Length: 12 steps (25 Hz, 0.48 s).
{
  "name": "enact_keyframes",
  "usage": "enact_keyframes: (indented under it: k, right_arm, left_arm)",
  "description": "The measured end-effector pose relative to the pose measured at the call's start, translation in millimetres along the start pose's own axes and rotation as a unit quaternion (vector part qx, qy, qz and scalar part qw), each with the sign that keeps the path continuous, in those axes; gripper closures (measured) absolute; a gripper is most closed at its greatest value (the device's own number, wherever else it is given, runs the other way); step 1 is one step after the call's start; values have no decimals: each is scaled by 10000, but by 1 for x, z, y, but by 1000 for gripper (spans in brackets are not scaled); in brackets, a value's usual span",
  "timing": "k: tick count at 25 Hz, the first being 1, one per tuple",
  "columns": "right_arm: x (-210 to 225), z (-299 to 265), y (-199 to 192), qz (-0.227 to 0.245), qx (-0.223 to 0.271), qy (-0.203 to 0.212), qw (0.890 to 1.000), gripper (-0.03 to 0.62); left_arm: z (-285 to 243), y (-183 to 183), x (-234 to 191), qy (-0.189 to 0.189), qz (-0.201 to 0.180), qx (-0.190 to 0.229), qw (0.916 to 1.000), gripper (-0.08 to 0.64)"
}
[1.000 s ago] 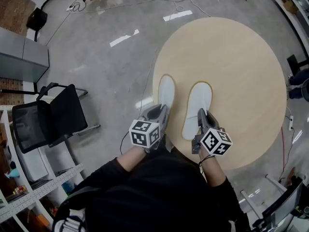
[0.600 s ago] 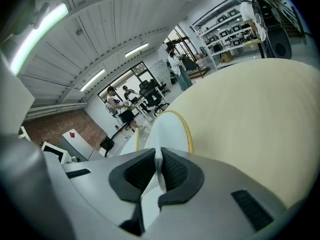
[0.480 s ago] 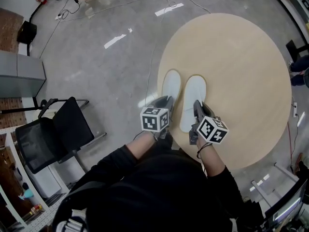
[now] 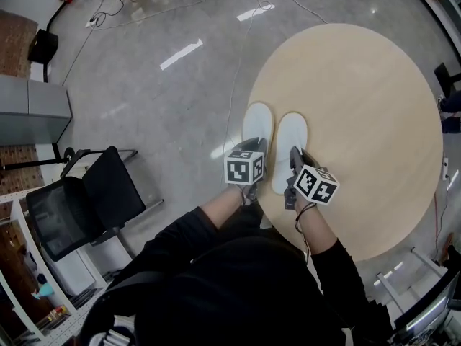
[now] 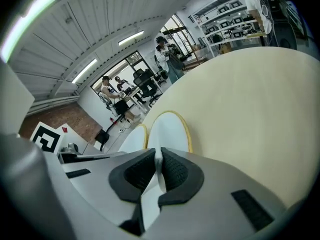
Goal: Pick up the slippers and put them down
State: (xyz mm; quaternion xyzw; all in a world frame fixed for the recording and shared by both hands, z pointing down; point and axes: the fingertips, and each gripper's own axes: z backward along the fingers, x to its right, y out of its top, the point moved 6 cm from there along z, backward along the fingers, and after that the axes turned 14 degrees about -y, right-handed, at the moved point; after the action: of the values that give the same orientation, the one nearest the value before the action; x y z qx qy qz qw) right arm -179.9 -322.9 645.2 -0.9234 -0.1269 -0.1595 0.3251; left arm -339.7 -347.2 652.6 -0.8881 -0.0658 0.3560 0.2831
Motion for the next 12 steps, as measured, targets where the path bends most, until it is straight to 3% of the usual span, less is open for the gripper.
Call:
enact_keyframes:
  k: [12]
  right_arm:
    - [4,-27,-7,103,-150,-187,9997,561]
  left_arm:
    - [-13,-10,-7,-111,-10,-273,9996,529]
